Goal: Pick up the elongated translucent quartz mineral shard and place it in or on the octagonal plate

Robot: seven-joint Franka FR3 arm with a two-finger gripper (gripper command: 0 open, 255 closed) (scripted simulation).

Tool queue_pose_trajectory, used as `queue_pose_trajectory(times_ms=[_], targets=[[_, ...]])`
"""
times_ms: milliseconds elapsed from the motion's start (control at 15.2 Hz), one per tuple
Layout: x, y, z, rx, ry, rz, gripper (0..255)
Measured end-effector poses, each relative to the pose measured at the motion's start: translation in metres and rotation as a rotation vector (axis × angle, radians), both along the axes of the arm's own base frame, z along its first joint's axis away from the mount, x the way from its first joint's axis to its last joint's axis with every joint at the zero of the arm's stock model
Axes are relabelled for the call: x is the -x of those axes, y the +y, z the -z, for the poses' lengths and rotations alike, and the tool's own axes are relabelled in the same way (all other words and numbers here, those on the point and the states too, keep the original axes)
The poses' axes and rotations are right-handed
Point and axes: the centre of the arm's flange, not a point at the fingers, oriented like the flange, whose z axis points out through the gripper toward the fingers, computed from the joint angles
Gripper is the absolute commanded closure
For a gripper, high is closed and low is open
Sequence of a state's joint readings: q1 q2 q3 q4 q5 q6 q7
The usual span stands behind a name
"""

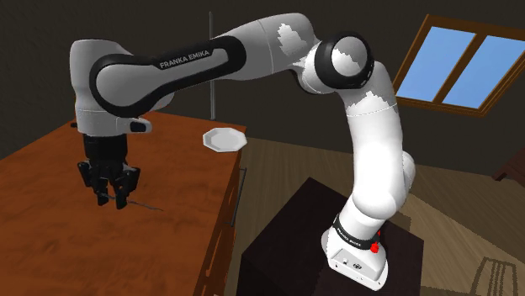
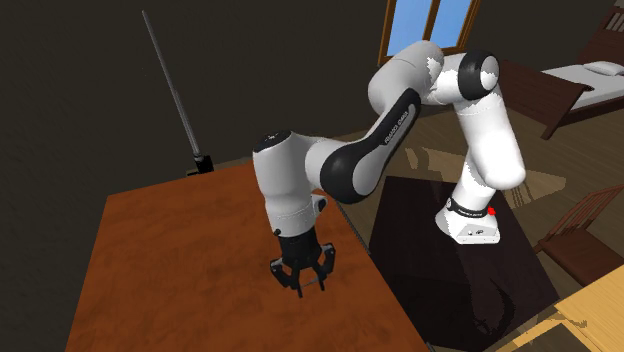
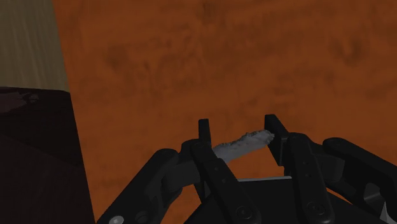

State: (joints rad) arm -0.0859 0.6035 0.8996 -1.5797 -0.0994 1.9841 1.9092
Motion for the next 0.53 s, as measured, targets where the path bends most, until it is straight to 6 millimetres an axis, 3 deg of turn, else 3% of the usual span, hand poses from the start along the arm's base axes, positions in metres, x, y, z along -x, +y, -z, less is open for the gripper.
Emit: queue_pose_trajectory(times_ms=[528], targets=[[-0.028, -0.093, -0.005, 0.000, 0.000, 0.002, 255]])
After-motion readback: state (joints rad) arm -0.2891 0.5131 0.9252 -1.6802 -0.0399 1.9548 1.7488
